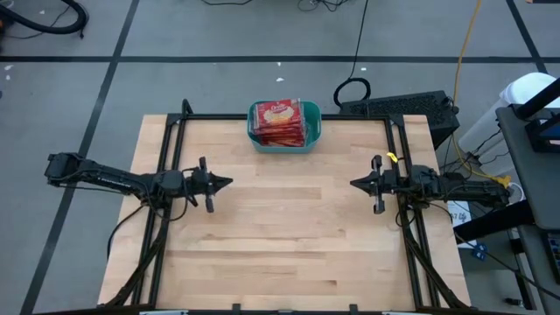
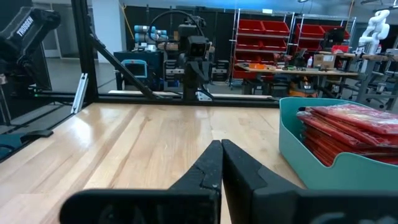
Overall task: Sort popcorn bags into baskets
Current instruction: Return to Home Position
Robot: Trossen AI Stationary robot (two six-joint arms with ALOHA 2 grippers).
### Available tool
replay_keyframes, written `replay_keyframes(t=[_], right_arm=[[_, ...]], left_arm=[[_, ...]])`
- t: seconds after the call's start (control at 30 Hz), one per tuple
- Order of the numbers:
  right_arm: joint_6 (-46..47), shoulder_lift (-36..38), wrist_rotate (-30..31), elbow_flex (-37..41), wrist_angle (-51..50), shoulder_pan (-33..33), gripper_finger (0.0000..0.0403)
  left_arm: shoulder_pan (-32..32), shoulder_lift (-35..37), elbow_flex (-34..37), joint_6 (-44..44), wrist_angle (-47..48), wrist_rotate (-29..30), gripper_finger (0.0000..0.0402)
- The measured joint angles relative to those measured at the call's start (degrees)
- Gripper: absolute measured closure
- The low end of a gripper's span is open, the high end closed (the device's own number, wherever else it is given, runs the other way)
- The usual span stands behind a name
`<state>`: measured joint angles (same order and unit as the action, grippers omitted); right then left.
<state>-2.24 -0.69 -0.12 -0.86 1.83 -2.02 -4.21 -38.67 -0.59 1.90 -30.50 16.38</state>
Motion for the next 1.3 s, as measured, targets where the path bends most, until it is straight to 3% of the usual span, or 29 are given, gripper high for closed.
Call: replay_keyframes(t=[0.5,0.83,1.13,1.3], right_arm=[[0.02,0.0,0.0,0.0,0.04,0.0,0.0403],[0.02,0.0,0.02,0.0,0.07,0.0,0.0403],[0.02,0.0,0.02,0.0,0.07,0.0,0.0403],[0.03,0.0,0.02,0.0,0.07,-0.01,0.0403]], left_arm=[[-2.3,3.82,0.04,-3.21,6.9,3.15,0.04],[-1.6,12.01,0.04,-7.26,12.56,-3.03,0.04],[3.81,21.35,0.01,-8.03,19.23,-13.18,0.0399],[6.55,24.75,0.01,-7.24,22.96,-15.8,0.04]])
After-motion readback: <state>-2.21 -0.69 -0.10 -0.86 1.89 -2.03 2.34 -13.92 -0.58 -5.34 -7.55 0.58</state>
